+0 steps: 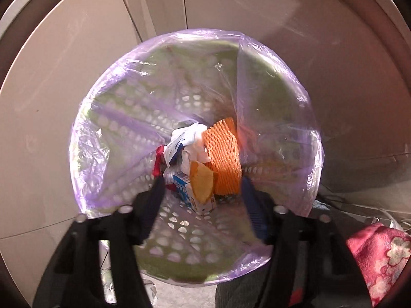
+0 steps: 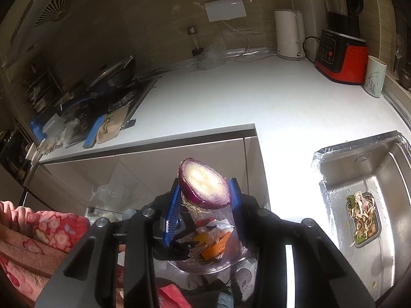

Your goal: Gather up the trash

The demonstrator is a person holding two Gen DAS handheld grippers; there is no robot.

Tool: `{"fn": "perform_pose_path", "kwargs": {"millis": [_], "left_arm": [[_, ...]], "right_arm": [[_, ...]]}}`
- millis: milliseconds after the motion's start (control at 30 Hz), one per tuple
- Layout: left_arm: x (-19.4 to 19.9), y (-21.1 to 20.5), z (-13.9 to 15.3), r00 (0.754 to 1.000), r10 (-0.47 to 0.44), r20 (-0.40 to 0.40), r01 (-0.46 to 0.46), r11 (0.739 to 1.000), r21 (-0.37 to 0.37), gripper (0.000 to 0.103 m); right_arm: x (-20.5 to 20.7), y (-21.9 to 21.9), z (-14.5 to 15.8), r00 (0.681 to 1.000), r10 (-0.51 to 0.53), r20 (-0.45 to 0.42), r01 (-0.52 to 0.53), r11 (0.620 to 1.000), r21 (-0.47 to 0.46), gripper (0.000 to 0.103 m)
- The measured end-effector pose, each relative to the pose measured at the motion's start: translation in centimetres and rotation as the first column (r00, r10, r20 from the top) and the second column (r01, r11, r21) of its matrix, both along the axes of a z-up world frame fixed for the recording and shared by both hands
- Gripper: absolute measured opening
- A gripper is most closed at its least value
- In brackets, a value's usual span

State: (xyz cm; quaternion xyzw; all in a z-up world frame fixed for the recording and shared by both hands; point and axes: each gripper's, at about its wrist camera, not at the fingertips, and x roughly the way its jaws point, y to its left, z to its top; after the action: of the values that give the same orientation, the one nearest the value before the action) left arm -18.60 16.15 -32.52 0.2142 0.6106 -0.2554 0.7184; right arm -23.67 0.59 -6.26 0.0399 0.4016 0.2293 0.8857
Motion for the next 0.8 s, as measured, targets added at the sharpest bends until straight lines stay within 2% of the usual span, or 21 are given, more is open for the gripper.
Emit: {"fn": "perform_pose_path", "kwargs": {"millis": [33, 100, 200, 300, 400, 500, 633, 667, 700, 800], "left_arm": [[-0.1, 0.1, 0.3, 1.0, 0.007, 0.008, -0.007, 1.0, -0.006, 0.074], [-0.6, 0.3, 1.2, 0.999, 0.023, 0.028, -0.023, 1.0, -0.018, 0.075], [-0.9, 1.3, 4.4, 0.993, 0.076, 0.091, -0.069, 0.995, -0.077, 0.079], [-1.7, 2.9, 8.2, 0.976, 0.134, 0.169, -0.112, 0.984, -0.135, 0.089], [-2.3, 4.2, 10.9, 0.959, 0.163, 0.231, -0.131, 0.98, -0.15, 0.091], [-2.6, 4.7, 12.0, 0.946, 0.184, 0.266, -0.152, 0.979, -0.134, 0.092], [-3.0, 5.4, 12.6, 0.945, 0.203, 0.255, -0.176, 0.977, -0.124, 0.094], [-3.1, 5.6, 12.2, 0.947, 0.203, 0.25, -0.18, 0.977, -0.113, 0.094], [-3.3, 5.9, 12.0, 0.947, 0.206, 0.245, -0.187, 0.977, -0.1, 0.094], [-3.5, 6.7, 11.4, 0.947, 0.227, 0.226, -0.215, 0.974, -0.075, 0.094]], "right_arm": [[-0.1, -0.1, -0.2, 1.0, -0.004, -0.003, 0.004, 1.0, -0.001, 0.037], [-0.1, -0.1, -0.7, 1.0, -0.009, -0.015, 0.008, 1.0, -0.006, 0.037], [0.0, 0.3, -2.3, 0.999, -0.011, -0.038, 0.009, 0.999, -0.048, 0.037], [0.4, 1.7, -5.6, 0.996, -0.002, -0.089, -0.007, 0.995, -0.103, 0.037], [1.0, 3.2, -9.4, 0.987, 0.013, -0.16, -0.029, 0.995, -0.093, 0.037], [1.6, 5.1, -13.1, 0.976, 0.023, -0.216, -0.044, 0.994, -0.096, 0.037], [2.1, 7.8, -18.0, 0.957, 0.026, -0.289, -0.071, 0.987, -0.144, 0.039], [2.3, 8.2, -19.0, 0.949, 0.029, -0.313, -0.078, 0.987, -0.143, 0.046], [2.3, 8.6, -19.8, 0.944, 0.02, -0.329, -0.074, 0.986, -0.151, 0.059], [2.2, 9.2, -21.0, 0.939, 0.004, -0.344, -0.069, 0.982, -0.177, 0.082]]}}
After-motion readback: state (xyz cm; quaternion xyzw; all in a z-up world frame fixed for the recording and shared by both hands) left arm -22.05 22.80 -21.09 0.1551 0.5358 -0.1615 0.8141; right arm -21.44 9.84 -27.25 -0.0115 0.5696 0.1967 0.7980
